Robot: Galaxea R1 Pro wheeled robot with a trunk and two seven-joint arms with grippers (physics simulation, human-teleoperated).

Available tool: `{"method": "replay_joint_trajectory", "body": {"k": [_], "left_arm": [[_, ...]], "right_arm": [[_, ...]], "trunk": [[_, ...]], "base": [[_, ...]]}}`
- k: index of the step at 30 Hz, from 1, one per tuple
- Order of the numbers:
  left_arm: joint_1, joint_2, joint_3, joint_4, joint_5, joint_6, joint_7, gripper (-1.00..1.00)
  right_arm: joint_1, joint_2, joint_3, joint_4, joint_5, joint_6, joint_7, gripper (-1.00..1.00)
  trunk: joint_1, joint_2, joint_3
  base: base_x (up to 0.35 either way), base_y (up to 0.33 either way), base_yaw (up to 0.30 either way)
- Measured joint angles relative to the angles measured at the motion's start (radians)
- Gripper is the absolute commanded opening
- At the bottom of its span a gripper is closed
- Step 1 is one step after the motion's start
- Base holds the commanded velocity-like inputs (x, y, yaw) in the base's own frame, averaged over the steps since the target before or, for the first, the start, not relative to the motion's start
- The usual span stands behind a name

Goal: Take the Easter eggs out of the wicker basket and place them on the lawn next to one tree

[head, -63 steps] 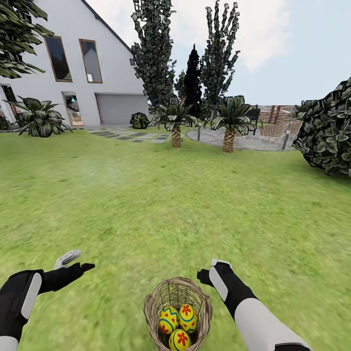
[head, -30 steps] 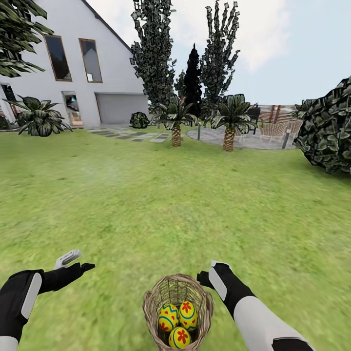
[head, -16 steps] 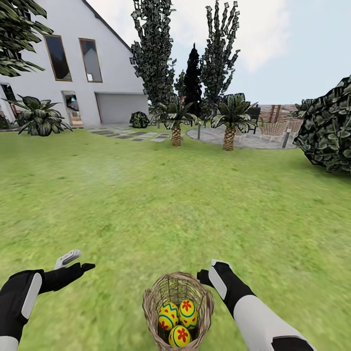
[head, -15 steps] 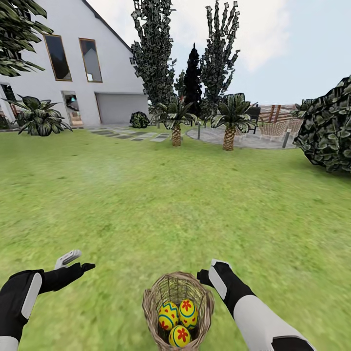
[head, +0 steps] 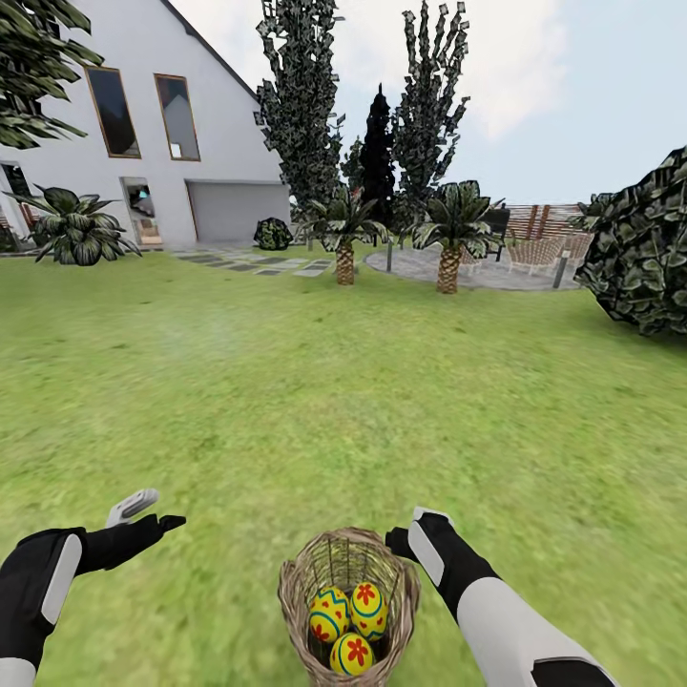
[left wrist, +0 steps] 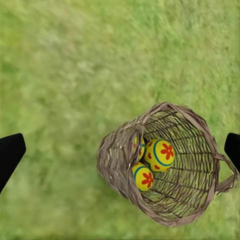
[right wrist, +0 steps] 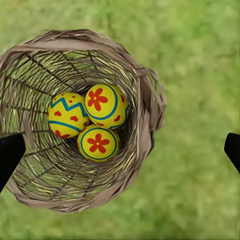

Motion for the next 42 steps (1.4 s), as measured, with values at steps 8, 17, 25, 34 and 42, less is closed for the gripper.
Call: {"method": "replay_joint_trajectory", "body": {"k": [8, 17, 25, 34, 42], "left_arm": [[0.000, 0.000, 0.000, 0.000, 0.000, 0.000, 0.000, 1.00], [0.000, 0.000, 0.000, 0.000, 0.000, 0.000, 0.000, 1.00], [0.000, 0.003, 0.030, 0.000, 0.013, 0.013, -0.022, 1.00], [0.001, 0.049, 0.138, 0.001, 0.027, 0.025, -0.251, 1.00], [0.003, 0.054, 0.155, 0.002, 0.031, 0.025, -0.296, 1.00]], "right_arm": [[0.000, 0.000, 0.000, 0.000, 0.000, -0.001, 0.000, 1.00], [0.000, 0.000, 0.000, 0.000, 0.000, -0.003, 0.000, 1.00], [0.000, 0.000, 0.000, 0.000, 0.000, -0.003, 0.000, 1.00], [0.000, 0.000, 0.000, 0.000, 0.000, -0.005, 0.000, 1.00], [0.000, 0.000, 0.000, 0.000, 0.000, -0.005, 0.000, 1.00]], "trunk": [[0.031, -0.056, -0.025], [0.065, -0.119, -0.053], [0.096, -0.175, -0.078], [0.130, -0.238, -0.107], [0.161, -0.294, -0.132]], "base": [[0.000, 0.000, 0.000], [0.000, 0.000, 0.000], [0.000, 0.000, 0.000], [0.000, 0.000, 0.000], [0.000, 0.000, 0.000]]}}
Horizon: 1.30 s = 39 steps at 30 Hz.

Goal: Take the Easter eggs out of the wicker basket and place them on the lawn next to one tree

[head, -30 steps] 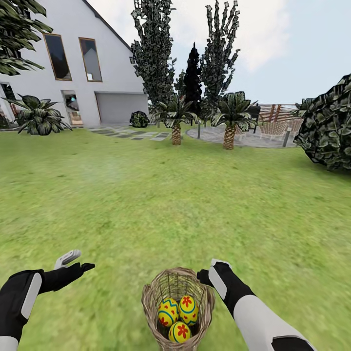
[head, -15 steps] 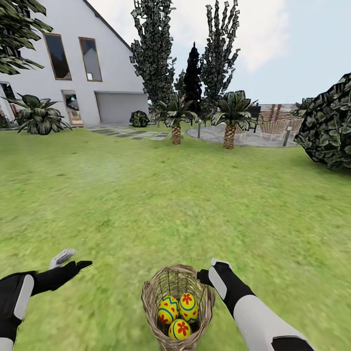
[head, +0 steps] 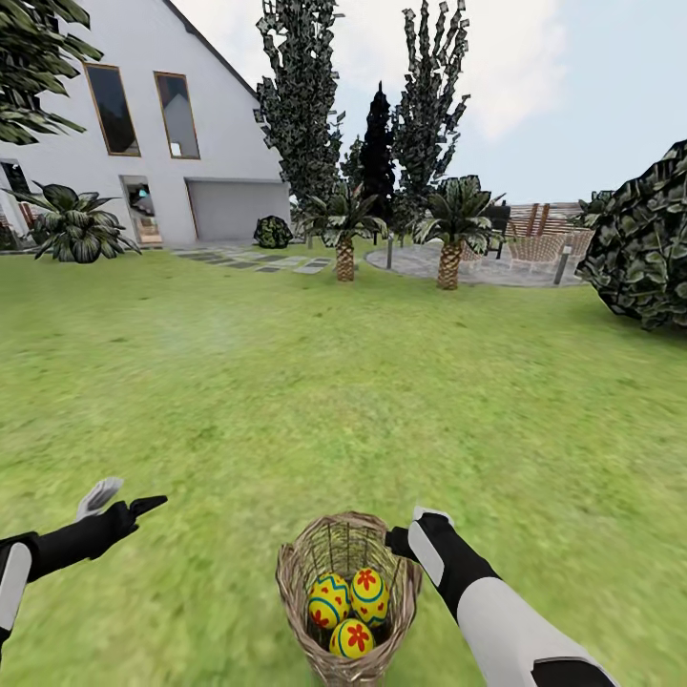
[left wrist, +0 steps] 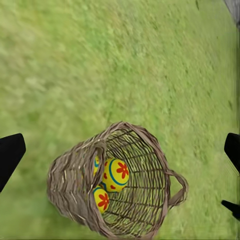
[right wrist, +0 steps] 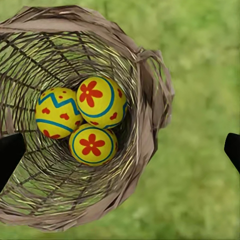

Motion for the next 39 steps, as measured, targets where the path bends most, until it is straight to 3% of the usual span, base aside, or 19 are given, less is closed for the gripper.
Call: {"method": "replay_joint_trajectory", "body": {"k": [9, 39], "left_arm": [[0.001, 0.000, 0.029, 0.000, -0.002, 0.000, -0.056, 1.00], [0.002, 0.000, 0.031, 0.000, -0.002, 0.000, -0.059, 1.00]], "right_arm": [[0.000, 0.000, 0.000, 0.000, 0.000, 0.000, 0.000, 1.00], [0.000, 0.000, 0.001, 0.008, 0.000, -0.045, 0.000, 1.00]], "trunk": [[0.035, -0.063, -0.028], [0.150, -0.273, -0.122]], "base": [[0.000, 0.000, 0.000], [0.000, 0.000, 0.000]]}}
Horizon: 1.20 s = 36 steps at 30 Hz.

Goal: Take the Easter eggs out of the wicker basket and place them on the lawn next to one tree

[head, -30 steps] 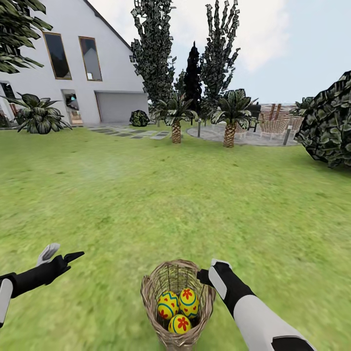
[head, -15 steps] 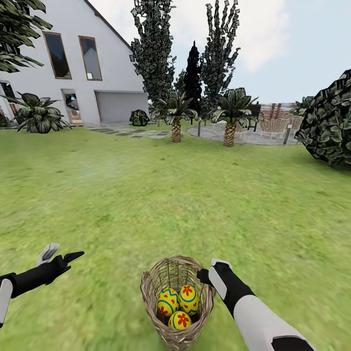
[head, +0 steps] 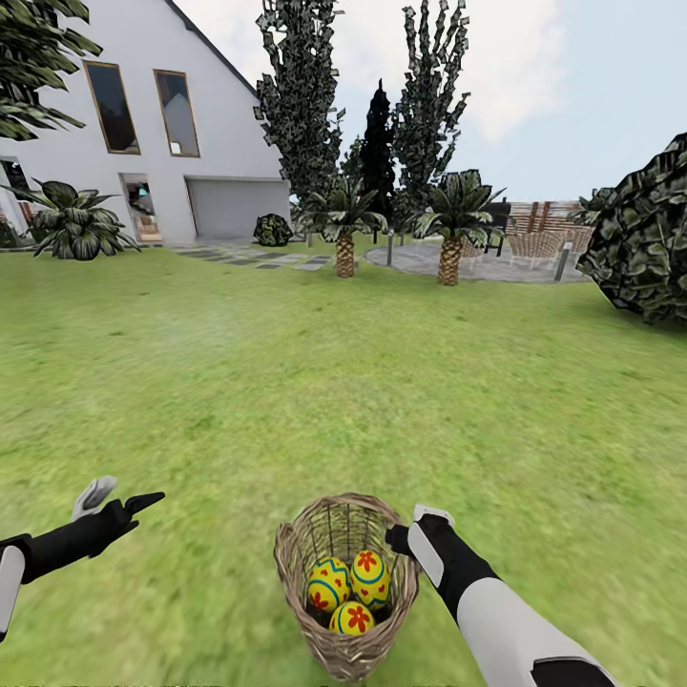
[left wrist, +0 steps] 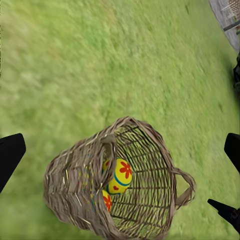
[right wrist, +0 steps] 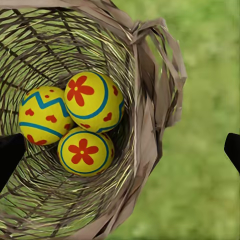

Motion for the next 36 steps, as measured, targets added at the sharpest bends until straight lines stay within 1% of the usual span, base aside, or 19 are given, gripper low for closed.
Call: {"method": "replay_joint_trajectory", "body": {"k": [4, 11, 28, 36], "left_arm": [[0.000, 0.000, 0.000, 0.000, 0.000, 0.000, 0.000, 1.00], [0.000, 0.000, 0.000, 0.000, 0.002, 0.000, 0.000, 1.00], [0.000, 0.000, 0.000, 0.000, 0.002, -0.001, 0.001, 1.00], [0.000, 0.000, 0.000, 0.000, 0.000, -0.001, 0.001, 1.00]], "right_arm": [[0.000, -0.014, -0.001, 0.000, -0.001, -0.004, 0.000, 1.00], [0.000, -0.028, -0.001, 0.000, -0.001, -0.006, 0.000, 1.00], [0.000, -0.029, -0.002, 0.000, -0.002, -0.006, 0.000, 1.00], [0.000, -0.029, -0.003, 0.000, -0.002, -0.006, 0.000, 1.00]], "trunk": [[0.015, -0.028, -0.013], [0.015, -0.028, -0.013], [0.015, -0.028, -0.013], [0.015, -0.028, -0.013]], "base": [[0.000, 0.000, 0.000], [0.000, 0.000, 0.000], [0.033, -0.007, 0.000], [0.113, 0.059, 0.000]]}}
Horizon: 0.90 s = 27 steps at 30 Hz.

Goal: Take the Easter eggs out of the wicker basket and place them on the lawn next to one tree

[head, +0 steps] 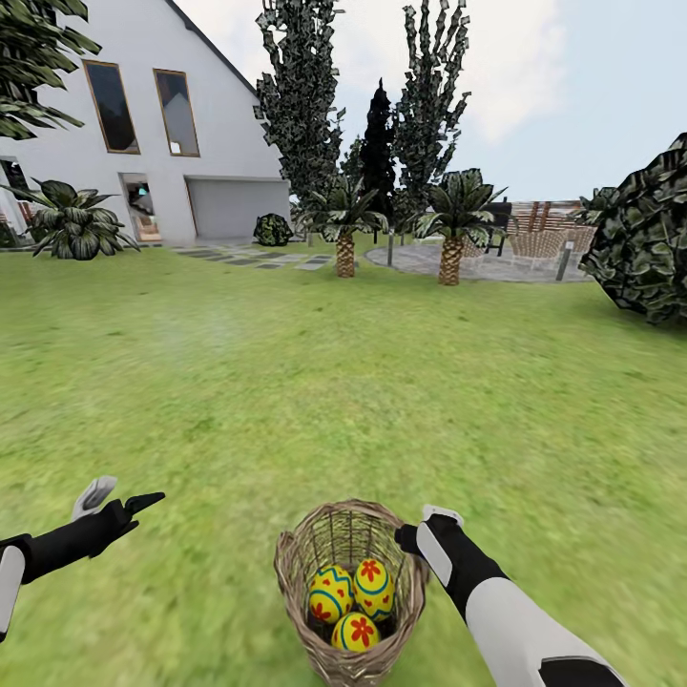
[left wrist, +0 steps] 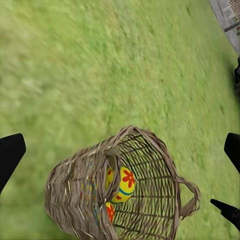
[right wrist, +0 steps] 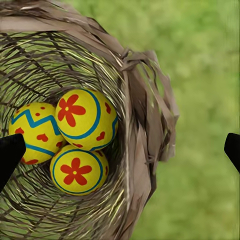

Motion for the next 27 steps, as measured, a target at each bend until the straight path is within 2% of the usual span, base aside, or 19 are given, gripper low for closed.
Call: {"method": "replay_joint_trajectory", "body": {"k": [20, 27], "left_arm": [[0.000, -0.001, 0.000, 0.000, 0.000, 0.000, 0.000, 1.00], [0.000, -0.001, 0.000, 0.000, 0.000, 0.000, 0.000, 1.00]], "right_arm": [[0.000, 0.000, 0.001, 0.000, 0.000, 0.000, 0.000, 1.00], [0.000, 0.000, 0.001, 0.000, 0.000, 0.000, 0.000, 1.00]], "trunk": [[0.000, 0.000, 0.000], [0.000, 0.000, 0.000]], "base": [[0.036, -0.023, 0.000], [0.054, -0.095, 0.000]]}}
